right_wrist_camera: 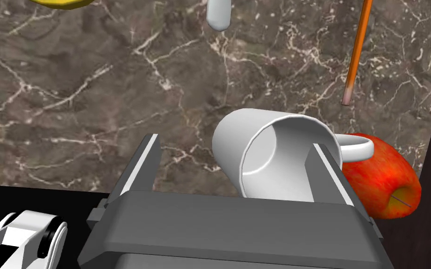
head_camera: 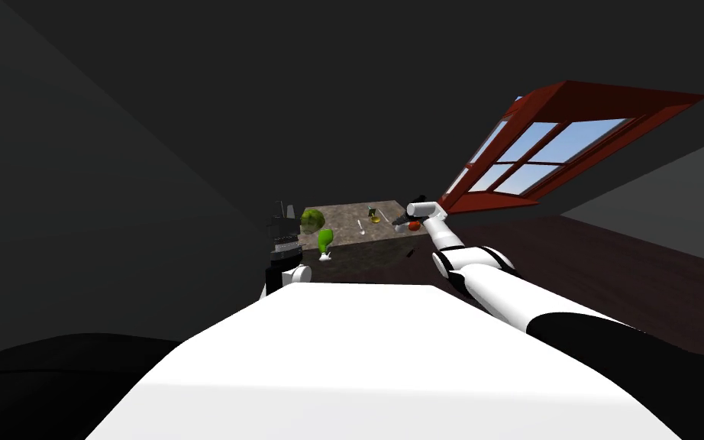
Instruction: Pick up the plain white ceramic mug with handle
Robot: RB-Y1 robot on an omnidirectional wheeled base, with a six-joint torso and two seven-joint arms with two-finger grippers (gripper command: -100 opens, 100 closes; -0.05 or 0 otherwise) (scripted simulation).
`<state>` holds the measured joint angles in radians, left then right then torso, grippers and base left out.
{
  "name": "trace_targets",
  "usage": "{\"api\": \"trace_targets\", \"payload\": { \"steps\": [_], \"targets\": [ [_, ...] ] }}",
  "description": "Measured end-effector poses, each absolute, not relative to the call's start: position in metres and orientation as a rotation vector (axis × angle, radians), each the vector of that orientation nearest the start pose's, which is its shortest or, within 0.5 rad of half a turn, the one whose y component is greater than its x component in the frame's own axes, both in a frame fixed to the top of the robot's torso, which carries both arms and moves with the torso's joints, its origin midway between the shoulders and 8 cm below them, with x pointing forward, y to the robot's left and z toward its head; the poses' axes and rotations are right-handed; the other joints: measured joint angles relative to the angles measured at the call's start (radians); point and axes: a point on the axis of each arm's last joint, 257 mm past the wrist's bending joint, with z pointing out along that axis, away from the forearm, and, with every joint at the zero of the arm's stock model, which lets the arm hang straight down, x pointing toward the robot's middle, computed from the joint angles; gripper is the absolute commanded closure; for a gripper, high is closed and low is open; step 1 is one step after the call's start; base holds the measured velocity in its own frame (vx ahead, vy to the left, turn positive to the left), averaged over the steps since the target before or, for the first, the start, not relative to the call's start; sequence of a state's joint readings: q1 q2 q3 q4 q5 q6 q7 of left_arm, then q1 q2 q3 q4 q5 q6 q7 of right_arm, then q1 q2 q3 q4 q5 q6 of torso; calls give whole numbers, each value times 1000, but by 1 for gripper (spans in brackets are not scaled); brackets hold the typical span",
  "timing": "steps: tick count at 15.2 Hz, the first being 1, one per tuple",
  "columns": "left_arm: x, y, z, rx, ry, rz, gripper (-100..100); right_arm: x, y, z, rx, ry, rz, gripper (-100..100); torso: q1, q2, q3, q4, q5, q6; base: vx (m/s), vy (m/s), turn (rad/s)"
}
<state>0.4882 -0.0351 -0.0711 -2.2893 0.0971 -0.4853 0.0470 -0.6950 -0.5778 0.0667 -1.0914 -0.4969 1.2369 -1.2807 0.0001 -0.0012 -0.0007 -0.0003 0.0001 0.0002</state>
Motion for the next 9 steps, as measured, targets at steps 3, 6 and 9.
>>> {"api": "trace_targets", "payload": {
  "steps": [3,6,9],
  "targets": [
    [347,270,29,-765,503,-1483,0,580,-369,-265,-3148,-437,-786,-100,0,0,0,0,0,0,25,-4,34],
    [347,270,29,-765,503,-1483,0,572,-372,-264,-3156,-352,-696,-100,-1,-1,0,0,0,0,27,-8,18],
    [347,270,29,-765,503,-1483,0,565,-372,-263,-3160,-272,-608,-100,-1,-1,-1,0,0,0,34,-11,27]
  ]
}}
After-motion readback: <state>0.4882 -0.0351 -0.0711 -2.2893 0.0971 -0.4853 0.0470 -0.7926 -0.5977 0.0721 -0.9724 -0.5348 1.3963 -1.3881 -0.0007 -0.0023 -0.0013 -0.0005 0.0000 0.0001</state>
